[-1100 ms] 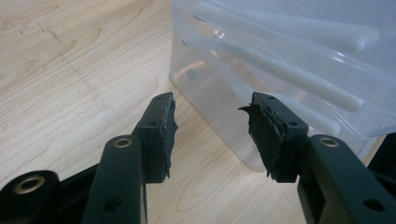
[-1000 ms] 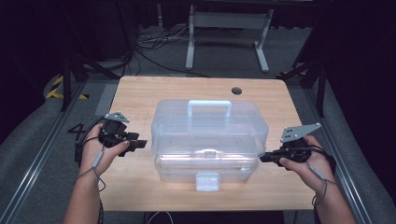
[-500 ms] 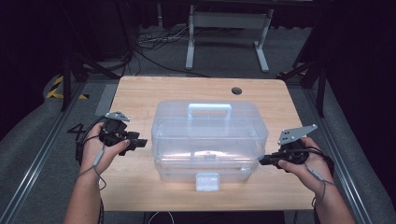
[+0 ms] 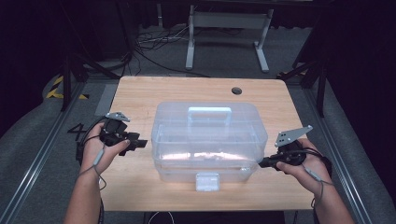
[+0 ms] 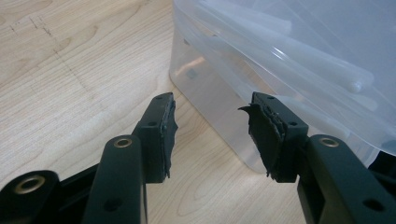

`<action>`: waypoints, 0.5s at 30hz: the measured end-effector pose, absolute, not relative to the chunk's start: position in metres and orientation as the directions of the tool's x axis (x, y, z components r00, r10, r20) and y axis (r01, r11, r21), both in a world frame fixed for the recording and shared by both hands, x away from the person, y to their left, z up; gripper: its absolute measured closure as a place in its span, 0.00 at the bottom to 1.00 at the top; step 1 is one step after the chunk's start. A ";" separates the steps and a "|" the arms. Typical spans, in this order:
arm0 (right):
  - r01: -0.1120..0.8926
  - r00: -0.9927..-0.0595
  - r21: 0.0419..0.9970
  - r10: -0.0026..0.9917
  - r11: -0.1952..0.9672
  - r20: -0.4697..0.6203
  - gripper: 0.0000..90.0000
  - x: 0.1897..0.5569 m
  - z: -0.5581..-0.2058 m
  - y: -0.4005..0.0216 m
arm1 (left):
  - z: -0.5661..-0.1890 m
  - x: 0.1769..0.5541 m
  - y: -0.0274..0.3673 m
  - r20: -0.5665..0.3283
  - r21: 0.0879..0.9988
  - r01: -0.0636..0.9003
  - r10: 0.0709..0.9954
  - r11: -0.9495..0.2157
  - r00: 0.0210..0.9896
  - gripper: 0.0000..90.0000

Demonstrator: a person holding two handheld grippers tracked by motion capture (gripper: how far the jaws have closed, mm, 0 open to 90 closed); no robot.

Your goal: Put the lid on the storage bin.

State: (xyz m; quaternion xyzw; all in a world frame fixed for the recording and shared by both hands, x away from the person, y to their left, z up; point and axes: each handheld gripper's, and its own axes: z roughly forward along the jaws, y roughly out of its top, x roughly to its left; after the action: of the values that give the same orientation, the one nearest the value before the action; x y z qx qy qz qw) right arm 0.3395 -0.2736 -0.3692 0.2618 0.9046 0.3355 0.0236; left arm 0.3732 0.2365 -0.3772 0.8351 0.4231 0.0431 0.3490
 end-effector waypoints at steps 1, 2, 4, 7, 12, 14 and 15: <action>0.457 -0.863 0.616 0.488 0.641 0.132 1.00 0.340 -0.370 -0.273 | -0.378 0.374 0.237 -0.222 0.619 0.676 0.736 -0.400 0.639 0.57; 0.457 -0.863 0.612 0.488 0.645 0.130 1.00 0.340 -0.370 -0.273 | -0.378 0.374 0.237 -0.218 0.620 0.674 0.736 -0.402 0.640 0.57; 0.457 -0.864 0.607 0.486 0.650 0.130 1.00 0.340 -0.371 -0.273 | -0.378 0.374 0.237 -0.219 0.619 0.674 0.736 -0.403 0.641 0.57; 0.460 -0.864 0.599 0.486 0.655 0.132 1.00 0.340 -0.373 -0.272 | -0.378 0.374 0.237 -0.219 0.620 0.674 0.735 -0.403 0.641 0.57; 0.462 -0.864 0.589 0.486 0.663 0.131 1.00 0.340 -0.375 -0.271 | -0.378 0.375 0.237 -0.226 0.617 0.678 0.735 -0.399 0.639 0.57; 0.461 -0.866 0.588 0.483 0.665 0.133 1.00 0.340 -0.376 -0.271 | -0.379 0.376 0.236 -0.227 0.615 0.678 0.734 -0.402 0.640 0.57; 0.465 -0.864 0.583 0.485 0.666 0.135 1.00 0.340 -0.377 -0.271 | -0.379 0.376 0.236 -0.224 0.616 0.676 0.732 -0.406 0.644 0.57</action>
State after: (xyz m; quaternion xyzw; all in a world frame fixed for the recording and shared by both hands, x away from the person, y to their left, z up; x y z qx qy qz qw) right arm 0.3403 -0.2706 -0.3769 0.2604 0.9126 0.3148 0.0161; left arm 0.3763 0.2363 -0.3789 0.8374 0.4202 0.0404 0.3473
